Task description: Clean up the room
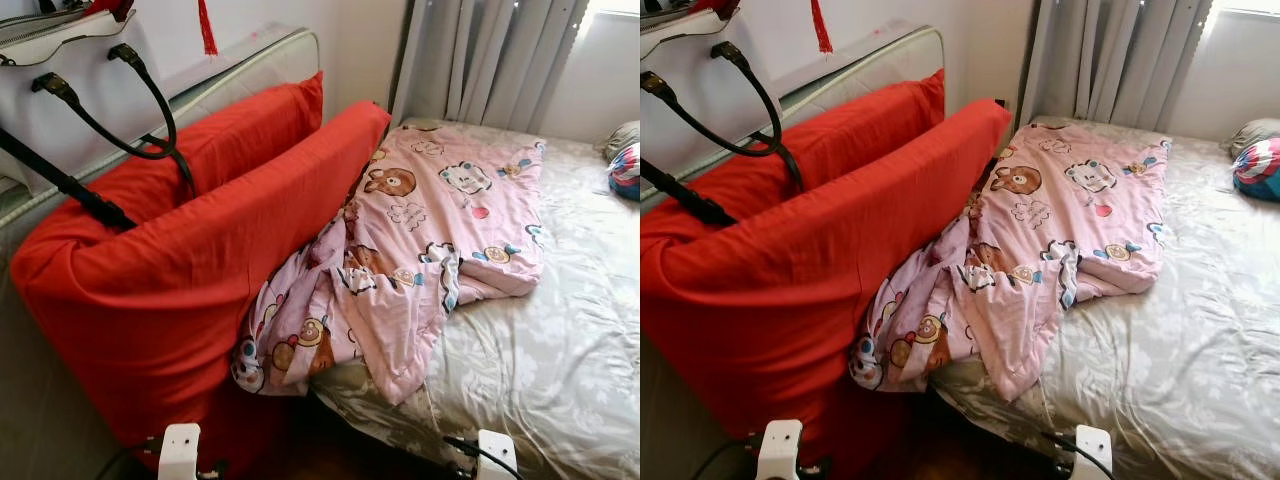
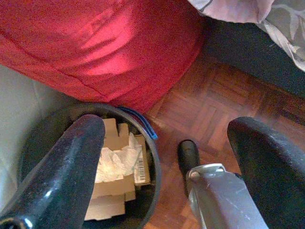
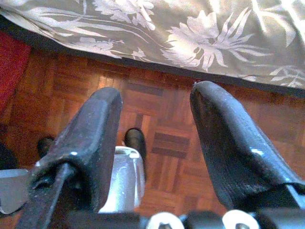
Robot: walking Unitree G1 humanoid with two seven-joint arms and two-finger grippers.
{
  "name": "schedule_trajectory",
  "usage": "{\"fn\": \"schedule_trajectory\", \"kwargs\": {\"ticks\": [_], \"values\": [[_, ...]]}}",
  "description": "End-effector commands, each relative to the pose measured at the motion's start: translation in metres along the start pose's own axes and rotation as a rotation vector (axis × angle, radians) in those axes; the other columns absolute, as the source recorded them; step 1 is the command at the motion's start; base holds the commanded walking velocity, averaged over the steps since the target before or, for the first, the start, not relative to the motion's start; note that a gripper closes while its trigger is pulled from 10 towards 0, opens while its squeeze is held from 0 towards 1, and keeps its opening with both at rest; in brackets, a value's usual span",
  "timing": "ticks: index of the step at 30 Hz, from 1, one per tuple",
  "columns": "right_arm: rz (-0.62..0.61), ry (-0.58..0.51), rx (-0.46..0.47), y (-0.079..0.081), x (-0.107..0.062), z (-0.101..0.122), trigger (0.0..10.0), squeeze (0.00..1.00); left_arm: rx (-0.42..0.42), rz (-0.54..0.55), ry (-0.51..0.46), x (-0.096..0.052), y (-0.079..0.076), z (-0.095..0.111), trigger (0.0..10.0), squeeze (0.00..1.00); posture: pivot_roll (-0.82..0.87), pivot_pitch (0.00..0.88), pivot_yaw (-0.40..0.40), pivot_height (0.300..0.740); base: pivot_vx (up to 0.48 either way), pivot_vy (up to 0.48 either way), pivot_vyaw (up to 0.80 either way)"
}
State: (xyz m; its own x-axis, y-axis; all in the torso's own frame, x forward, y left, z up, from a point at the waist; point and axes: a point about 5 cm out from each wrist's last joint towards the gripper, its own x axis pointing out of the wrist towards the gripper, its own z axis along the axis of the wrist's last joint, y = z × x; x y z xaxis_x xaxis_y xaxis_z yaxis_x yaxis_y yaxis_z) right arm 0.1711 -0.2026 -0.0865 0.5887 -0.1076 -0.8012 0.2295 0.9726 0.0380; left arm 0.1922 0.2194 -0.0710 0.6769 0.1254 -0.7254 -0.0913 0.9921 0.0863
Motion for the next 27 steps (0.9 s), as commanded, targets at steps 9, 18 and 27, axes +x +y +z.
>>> {"fn": "schedule_trajectory", "kwargs": {"ticks": [9, 18, 27], "values": [[-0.002, -0.013, 0.020, -0.0003, 0.0004, 0.0027, 10.0, 0.00, 0.009, -0.008, 0.022, -0.0010, -0.0001, -0.0050, 10.0, 0.00, -0.10, 0.000, 0.004, 0.740, 0.000, -0.136, 0.46], [0.014, -0.023, -0.010, 0.0012, 0.0005, 0.0040, 10.0, 0.00, 0.008, -0.007, 0.024, -0.0011, 0.0009, -0.0052, 10.0, 0.00, -0.10, 0.000, 0.006, 0.740, 0.000, 0.000, 0.18], [0.023, -0.023, -0.015, 0.0010, 0.0005, 0.0043, 10.0, 0.00, 0.003, -0.010, 0.024, -0.0012, 0.0002, -0.0054, 10.0, 0.00, -0.10, 0.000, 0.003, 0.740, 0.000, 0.000, 0.80]]}}
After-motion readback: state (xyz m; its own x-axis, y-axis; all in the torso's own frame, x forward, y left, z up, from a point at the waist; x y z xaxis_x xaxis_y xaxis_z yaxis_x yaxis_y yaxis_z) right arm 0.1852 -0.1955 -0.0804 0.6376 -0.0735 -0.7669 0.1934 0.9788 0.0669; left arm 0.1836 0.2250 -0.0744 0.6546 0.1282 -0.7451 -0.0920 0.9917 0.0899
